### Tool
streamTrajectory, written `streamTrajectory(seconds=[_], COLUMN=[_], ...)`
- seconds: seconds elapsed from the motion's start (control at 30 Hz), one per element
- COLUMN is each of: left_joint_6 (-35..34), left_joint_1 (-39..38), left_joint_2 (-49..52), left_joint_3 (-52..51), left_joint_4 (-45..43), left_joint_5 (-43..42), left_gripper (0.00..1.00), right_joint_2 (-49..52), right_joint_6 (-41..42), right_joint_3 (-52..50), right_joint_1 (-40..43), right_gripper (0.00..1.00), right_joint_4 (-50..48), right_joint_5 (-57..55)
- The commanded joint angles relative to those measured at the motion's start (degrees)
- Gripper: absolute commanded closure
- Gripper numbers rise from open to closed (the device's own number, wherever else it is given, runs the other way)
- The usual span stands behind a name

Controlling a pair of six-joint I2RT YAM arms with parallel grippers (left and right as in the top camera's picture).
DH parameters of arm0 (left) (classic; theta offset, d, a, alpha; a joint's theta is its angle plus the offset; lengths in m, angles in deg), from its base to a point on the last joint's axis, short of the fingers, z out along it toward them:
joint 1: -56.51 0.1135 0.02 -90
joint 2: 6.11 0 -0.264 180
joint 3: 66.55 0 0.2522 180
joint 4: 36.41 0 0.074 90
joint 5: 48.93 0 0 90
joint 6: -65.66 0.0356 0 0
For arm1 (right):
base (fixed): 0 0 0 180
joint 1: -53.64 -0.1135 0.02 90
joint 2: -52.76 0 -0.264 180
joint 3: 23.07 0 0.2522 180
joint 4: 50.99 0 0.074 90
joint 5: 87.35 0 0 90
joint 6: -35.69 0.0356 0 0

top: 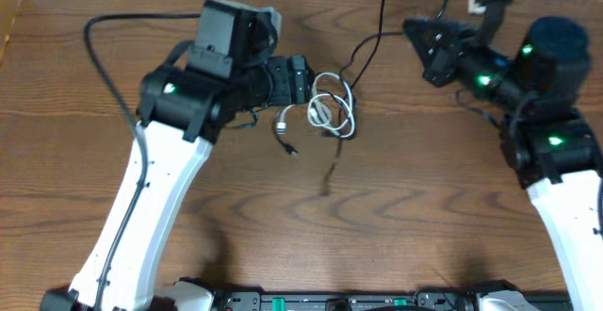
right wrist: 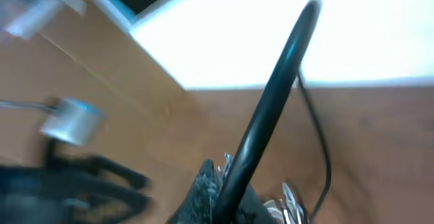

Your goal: Untangle cables

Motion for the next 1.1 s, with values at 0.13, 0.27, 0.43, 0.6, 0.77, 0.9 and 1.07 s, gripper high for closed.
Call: streamTrajectory(seconds=[0.13,0.27,0.43,0.6,0.77,0.9,1.07], left_joint_6=[3.5,3.6,4.2,15.3,23.7,24.5,19.9], left_joint_1=[1.0,1.0,1.0,1.0,1.0,1.0,1.0], left_joint_2=[3.8,4.4,5.6,7.9,11.8,16.2,22.1], left_joint_3=[-0.4,-0.4,-0.4,-0.4,-0.4,-0.4,-0.4], left_joint_4=[-3.2,-4.3,-5.2,-8.9,-12.0,-14.1,-22.0], left_joint_5=[0.8,0.8,-1.0,-19.3,-36.0,-40.9,-50.2], left_gripper=[0.17,0.17,0.17,0.17,0.17,0.16,0.16], right_joint_2=[-0.1,-0.1,-0.1,-0.1,-0.1,-0.1,-0.1], right_joint_6=[-0.4,-0.4,0.0,0.4,0.4,0.2,0.2], right_joint_3=[15.6,21.7,22.8,22.9,22.8,22.8,22.8], right_joint_1=[0.7,0.7,0.7,0.9,1.0,1.0,1.0], right_gripper=[0.99,0.99,0.99,0.99,0.99,0.99,0.99], right_joint_4=[5.2,9.7,10.8,11.3,13.5,14.6,15.5], right_joint_5=[-3.5,-3.9,-3.0,-2.2,-2.2,-2.1,-1.7])
